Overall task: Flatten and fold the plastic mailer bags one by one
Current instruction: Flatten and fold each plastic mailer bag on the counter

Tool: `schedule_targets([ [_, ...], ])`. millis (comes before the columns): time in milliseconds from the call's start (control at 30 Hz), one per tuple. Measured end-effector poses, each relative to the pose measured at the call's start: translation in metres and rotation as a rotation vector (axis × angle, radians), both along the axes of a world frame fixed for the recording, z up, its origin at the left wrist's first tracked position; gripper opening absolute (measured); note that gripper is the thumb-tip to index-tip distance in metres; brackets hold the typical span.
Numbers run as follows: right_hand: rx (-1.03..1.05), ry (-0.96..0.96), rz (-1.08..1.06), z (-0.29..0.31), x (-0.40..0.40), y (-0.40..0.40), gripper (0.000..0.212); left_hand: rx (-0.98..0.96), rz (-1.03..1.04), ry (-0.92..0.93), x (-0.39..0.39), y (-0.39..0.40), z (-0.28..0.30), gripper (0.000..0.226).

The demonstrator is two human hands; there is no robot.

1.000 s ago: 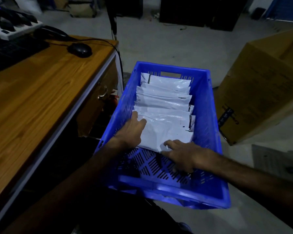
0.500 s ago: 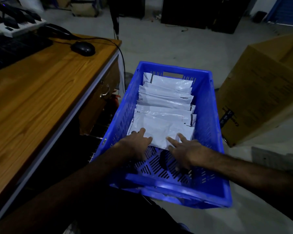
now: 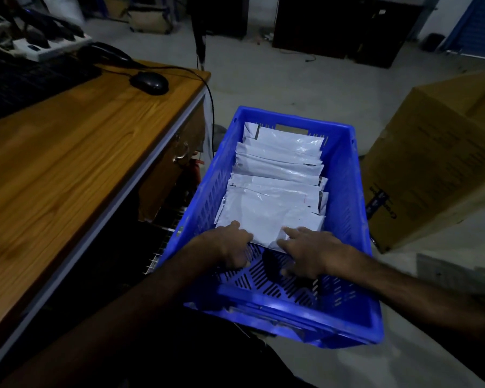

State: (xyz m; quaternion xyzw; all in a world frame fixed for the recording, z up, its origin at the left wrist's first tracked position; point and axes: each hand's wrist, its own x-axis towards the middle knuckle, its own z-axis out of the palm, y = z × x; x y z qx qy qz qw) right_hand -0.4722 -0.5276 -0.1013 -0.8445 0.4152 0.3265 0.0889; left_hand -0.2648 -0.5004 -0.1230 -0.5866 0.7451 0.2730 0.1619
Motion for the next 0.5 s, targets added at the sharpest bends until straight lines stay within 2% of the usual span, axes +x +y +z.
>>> schedule_targets([
  [200, -0.034, -0.205, -0.094, 0.007, -0.001, -0.002, 0.054, -0.056, 0.104, 0.146, 0.003, 0.010, 0.015, 0.061],
  [300, -0.166, -0.475, -0.232, 0.018, -0.003, 0.001, 0.041, -0.146, 0.166, 0.258, 0.011, 0.019, 0.028, 0.067],
  [400, -0.321, -0.759, -0.333, 0.028, -0.004, 0.008, 0.037, -0.328, 0.270, 0.404, 0.022, 0.033, 0.040, 0.057],
  [500, -0.368, -1.022, -0.417, 0.041, 0.003, 0.017, 0.025, -0.524, 0.389, 0.551, 0.031, 0.052, 0.056, 0.042],
])
